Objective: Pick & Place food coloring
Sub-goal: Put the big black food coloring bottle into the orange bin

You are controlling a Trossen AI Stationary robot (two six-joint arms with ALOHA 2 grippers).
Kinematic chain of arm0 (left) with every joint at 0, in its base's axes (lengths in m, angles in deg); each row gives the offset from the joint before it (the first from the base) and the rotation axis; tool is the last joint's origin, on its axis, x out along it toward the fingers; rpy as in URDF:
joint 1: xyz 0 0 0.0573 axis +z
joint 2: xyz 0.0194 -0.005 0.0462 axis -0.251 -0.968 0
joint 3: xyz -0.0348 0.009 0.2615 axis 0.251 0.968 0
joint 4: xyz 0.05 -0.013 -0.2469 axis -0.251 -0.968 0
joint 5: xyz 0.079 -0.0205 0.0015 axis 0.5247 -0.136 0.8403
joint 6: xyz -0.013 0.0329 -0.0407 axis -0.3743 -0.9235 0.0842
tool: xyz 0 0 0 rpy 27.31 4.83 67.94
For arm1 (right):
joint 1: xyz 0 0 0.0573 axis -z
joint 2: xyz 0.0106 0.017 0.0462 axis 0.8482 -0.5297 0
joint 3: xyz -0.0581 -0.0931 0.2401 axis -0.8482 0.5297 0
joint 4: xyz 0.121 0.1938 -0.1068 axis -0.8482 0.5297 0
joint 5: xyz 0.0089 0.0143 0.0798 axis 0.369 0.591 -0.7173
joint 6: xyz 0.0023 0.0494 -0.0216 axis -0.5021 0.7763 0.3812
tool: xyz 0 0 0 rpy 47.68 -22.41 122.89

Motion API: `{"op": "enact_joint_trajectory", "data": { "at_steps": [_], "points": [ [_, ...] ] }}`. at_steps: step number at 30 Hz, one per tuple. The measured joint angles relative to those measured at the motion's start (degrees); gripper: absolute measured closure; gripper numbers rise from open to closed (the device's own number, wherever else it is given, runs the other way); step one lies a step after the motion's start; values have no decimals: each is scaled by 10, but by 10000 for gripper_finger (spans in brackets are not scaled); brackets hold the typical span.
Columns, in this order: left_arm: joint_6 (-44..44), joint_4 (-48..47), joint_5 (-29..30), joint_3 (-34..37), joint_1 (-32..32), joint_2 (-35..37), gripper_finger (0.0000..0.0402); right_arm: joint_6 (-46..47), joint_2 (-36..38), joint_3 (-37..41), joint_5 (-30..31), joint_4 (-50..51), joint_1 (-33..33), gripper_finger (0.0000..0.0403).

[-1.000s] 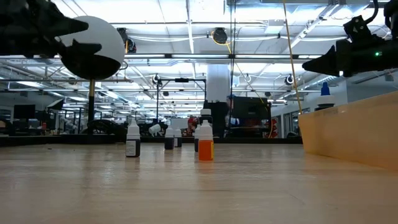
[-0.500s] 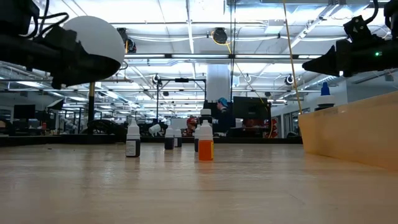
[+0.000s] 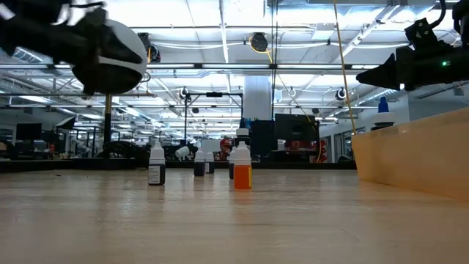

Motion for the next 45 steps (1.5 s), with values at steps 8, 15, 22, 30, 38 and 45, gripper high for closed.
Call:
{"op": "enact_joint_trajectory", "data": {
  "at_steps": [8,15,22,30,38,45],
  "points": [
    [-201,-62,-48,-286,-2,-377,103,0,0,0,0,0,0,236],
    [-299,-66,-81,-416,-2,-573,103,0,0,0,0,0,0,236],
    [-295,15,-82,-428,19,-688,103,0,0,0,0,-2,0,236],
    [-276,56,-96,-429,35,-740,103,0,0,0,0,-4,0,236],
    [-271,78,-97,-429,38,-767,103,0,0,0,0,-9,0,236],
    [-268,102,-97,-428,41,-772,103,0,0,0,0,-22,0,236]
  ]
}}
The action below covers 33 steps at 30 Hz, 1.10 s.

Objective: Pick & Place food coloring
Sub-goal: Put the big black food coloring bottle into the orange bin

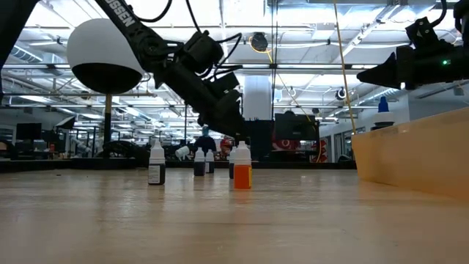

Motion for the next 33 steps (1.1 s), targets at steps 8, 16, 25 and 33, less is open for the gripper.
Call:
{"op": "enact_joint_trajectory", "data": {
  "at_steps": [8,16,25,33],
  "points": [
    [1,10,5,0,1,2,103,0,0,0,0,-1,0,236],
    [0,5,5,0,1,2,143,0,0,0,0,-2,0,236],
    [0,6,5,0,1,2,279,0,0,0,0,-2,0,236],
    [-15,7,0,0,0,2,282,0,0,0,0,-2,0,236]
  ]
}}
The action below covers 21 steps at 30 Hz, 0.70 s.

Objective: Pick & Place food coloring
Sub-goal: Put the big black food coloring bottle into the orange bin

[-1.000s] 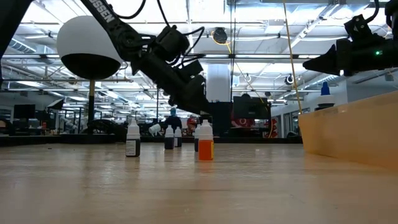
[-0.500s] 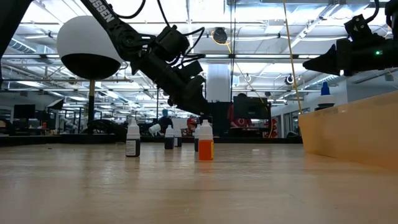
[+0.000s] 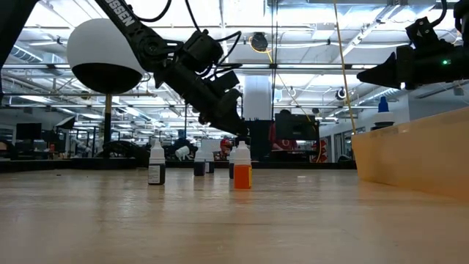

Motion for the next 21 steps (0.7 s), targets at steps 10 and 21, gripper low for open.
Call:
{"op": "enact_joint_trajectory", "data": {
  "at_steps": [10,21],
  "points": [
    [-17,11,0,0,-40,27,282,0,0,0,0,0,0,236],
    [-20,86,-104,-1,-184,116,282,0,0,0,0,0,0,236]
  ]
}}
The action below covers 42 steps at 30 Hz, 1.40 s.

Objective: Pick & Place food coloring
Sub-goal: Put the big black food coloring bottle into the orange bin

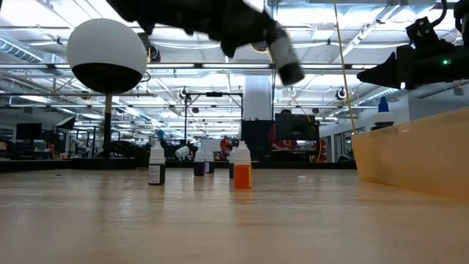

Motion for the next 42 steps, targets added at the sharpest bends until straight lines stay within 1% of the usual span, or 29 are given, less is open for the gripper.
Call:
{"op": "enact_joint_trajectory", "data": {
  "at_steps": [2,5,9,12,18,21,24,27,30,35,42],
  "points": [
    [-9,-10,18,-18,-29,-7,282,0,0,0,0,0,0,236],
    [-19,-57,38,-77,-59,-37,282,0,0,0,0,0,0,236],
    [-47,-112,7,-170,-80,-97,282,0,0,0,0,0,0,236],
    [-62,-129,-27,-232,-84,-148,282,0,-3,0,0,0,0,236],
    [-68,-134,-74,-309,-70,-241,282,0,-7,0,0,1,0,236],
    [-56,-132,-77,-347,-65,-284,282,0,-7,0,0,1,0,236],
    [-50,-142,-80,-388,-62,-316,282,0,-7,0,0,0,0,236],
    [-50,-163,-111,-426,-59,-342,282,0,-7,0,0,1,0,236],
    [-51,-177,-126,-446,-59,-359,282,0,-7,0,0,1,0,236],
    [-54,-183,-119,-449,-53,-378,282,0,-7,0,0,0,0,236],
    [-44,-189,-98,-438,-40,-376,282,0,-7,0,0,0,0,236]
  ]
}}
